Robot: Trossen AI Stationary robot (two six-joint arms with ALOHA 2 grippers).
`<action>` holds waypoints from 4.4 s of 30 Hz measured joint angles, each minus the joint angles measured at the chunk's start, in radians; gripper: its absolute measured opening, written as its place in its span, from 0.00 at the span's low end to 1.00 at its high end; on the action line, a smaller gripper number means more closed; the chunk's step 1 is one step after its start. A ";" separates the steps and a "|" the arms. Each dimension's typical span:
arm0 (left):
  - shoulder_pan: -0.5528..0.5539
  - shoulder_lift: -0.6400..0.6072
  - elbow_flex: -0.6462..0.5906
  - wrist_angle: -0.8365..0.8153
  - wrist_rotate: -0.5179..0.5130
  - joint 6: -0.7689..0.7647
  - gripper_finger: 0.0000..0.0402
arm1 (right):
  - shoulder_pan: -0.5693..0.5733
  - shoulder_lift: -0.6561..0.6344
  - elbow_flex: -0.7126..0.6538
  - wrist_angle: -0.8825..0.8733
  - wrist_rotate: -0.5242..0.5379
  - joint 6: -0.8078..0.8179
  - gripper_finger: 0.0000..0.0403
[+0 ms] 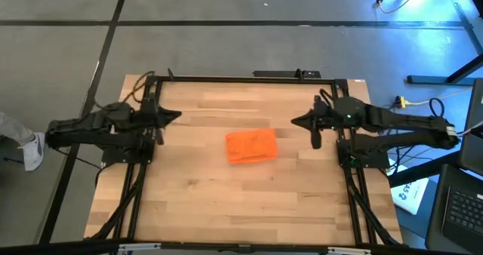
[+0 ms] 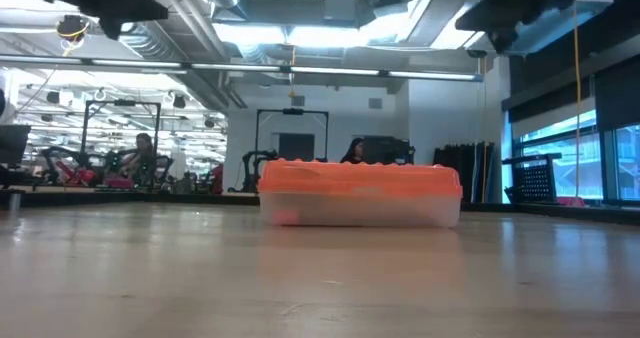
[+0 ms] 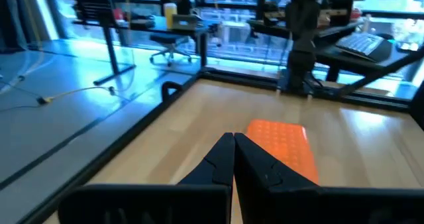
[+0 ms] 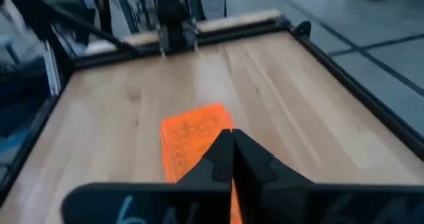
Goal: Pack school essentials
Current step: Return to Home Position
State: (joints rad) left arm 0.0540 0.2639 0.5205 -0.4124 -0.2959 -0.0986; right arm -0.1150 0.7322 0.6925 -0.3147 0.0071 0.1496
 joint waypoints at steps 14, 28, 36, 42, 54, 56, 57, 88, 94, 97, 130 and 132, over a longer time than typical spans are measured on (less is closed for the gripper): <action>0.000 -0.260 -0.004 -0.162 -0.058 0.003 0.00 | -0.001 -0.416 -0.357 0.244 0.002 0.031 0.00; 0.000 -0.261 -0.028 -0.146 -0.041 0.004 0.00 | -0.003 -0.729 -0.535 0.264 0.029 0.025 0.00; 0.000 -0.261 -0.089 -0.097 -0.022 0.001 0.00 | -0.005 -0.730 -0.667 0.419 0.047 0.029 0.00; 0.000 -0.260 -0.233 0.013 0.009 0.003 0.00 | -0.006 -0.725 -0.685 0.373 0.056 0.012 0.00; 0.000 -0.239 -0.436 0.240 0.063 -0.023 0.00 | -0.007 -0.651 -0.684 0.361 0.158 0.023 0.04; 0.000 -0.240 -0.437 0.235 0.050 -0.028 0.00 | -0.007 -0.636 -0.683 0.365 0.158 0.006 0.04; 0.000 -0.241 -0.437 0.234 0.041 -0.027 0.00 | -0.007 -0.631 -0.682 0.362 0.159 -0.015 0.04; 0.000 -0.238 -0.437 0.219 -0.054 -0.023 0.00 | -0.007 -0.617 -0.682 0.362 0.158 -0.208 0.04; 0.000 -0.238 -0.437 0.219 -0.055 -0.023 0.00 | -0.007 -0.617 -0.682 0.362 0.158 -0.208 0.04; -0.001 -0.238 -0.437 0.219 -0.055 -0.023 0.00 | -0.007 -0.617 -0.682 0.362 0.158 -0.209 0.04; 0.000 -0.238 -0.437 0.219 -0.055 -0.023 0.00 | -0.007 -0.617 -0.682 0.362 0.158 -0.210 0.04; 0.000 -0.238 -0.437 0.219 -0.055 -0.023 0.00 | -0.007 -0.617 -0.682 0.361 0.158 -0.210 0.04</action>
State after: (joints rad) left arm 0.0540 0.0257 0.0837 -0.1932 -0.3508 -0.1215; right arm -0.1221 0.1154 0.0101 0.0467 0.1650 -0.0608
